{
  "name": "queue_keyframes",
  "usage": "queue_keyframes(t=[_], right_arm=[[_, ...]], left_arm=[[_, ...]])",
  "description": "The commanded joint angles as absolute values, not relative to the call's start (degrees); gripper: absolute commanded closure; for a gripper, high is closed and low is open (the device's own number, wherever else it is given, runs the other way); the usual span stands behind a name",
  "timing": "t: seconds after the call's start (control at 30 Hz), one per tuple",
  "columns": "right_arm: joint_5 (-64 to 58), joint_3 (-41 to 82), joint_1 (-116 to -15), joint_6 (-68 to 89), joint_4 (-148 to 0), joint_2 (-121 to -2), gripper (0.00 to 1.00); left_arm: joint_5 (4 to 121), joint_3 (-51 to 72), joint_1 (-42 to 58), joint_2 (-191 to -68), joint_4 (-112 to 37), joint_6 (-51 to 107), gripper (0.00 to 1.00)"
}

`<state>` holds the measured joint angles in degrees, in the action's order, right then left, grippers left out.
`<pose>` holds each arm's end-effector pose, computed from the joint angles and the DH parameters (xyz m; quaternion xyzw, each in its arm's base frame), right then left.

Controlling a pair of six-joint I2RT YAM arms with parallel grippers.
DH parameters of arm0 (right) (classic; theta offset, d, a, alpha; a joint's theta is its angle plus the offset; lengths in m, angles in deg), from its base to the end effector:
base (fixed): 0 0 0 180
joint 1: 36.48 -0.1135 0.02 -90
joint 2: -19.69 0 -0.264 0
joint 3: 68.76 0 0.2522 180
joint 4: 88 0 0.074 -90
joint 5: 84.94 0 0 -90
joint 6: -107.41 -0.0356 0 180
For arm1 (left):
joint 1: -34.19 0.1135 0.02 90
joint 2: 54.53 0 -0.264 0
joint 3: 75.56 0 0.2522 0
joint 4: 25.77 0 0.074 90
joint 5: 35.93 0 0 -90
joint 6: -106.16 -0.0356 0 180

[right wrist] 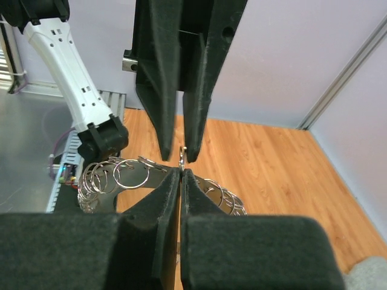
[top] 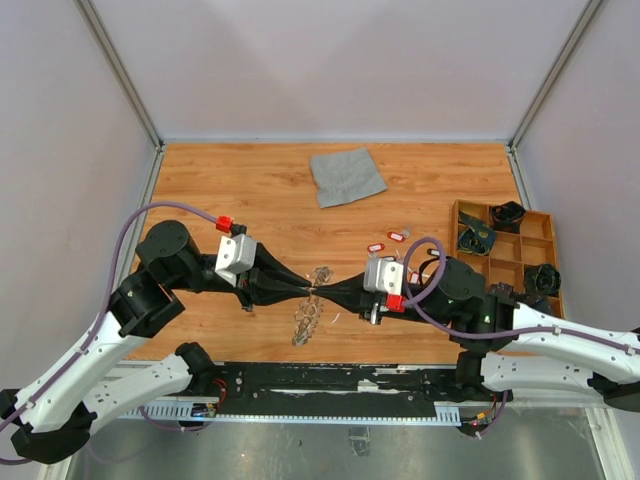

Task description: Put the keys on the keyring

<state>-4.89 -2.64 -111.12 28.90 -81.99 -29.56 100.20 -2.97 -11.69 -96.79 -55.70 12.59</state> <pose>0.0460 0.1908 0.4072 -0.4822 0.4180 0.4492 0.6253 0.0797 -0.1191 0.4191 0.5237 0.4726 -0.4931 0.5092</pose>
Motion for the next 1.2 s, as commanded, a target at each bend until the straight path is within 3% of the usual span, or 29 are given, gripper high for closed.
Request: queue_keyframes(t=[0.0, 0.13, 0.27, 0.7, 1.17], right_arm=[[-3.46, -5.63, -111.54, 36.14, -90.93, -26.59, 1.0], [-6.61, -10.64, -111.63, 47.25, -98.08, -24.58, 1.0], [-9.49, -11.99, -111.63, 57.92, -96.95, -22.25, 1.0], [-18.56, -10.6, -111.63, 79.33, -88.53, -19.04, 1.0], [-19.97, -6.23, -111.63, 82.03, -80.08, -21.15, 1.0]], left_arm=[[99.58, -1.67, -12.04, -94.9, -51.67, 15.11, 0.71], [95.57, -2.5, -12.04, -92.8, -50.17, 16.72, 0.51], [92.88, -3.49, -12.02, -91.32, -50.11, 17.52, 0.46], [87.2, -8.02, -12.04, -89.86, -47.67, 17.27, 0.46], [85.11, -8.8, -12.04, -89.42, -49.56, 15.54, 0.46]])
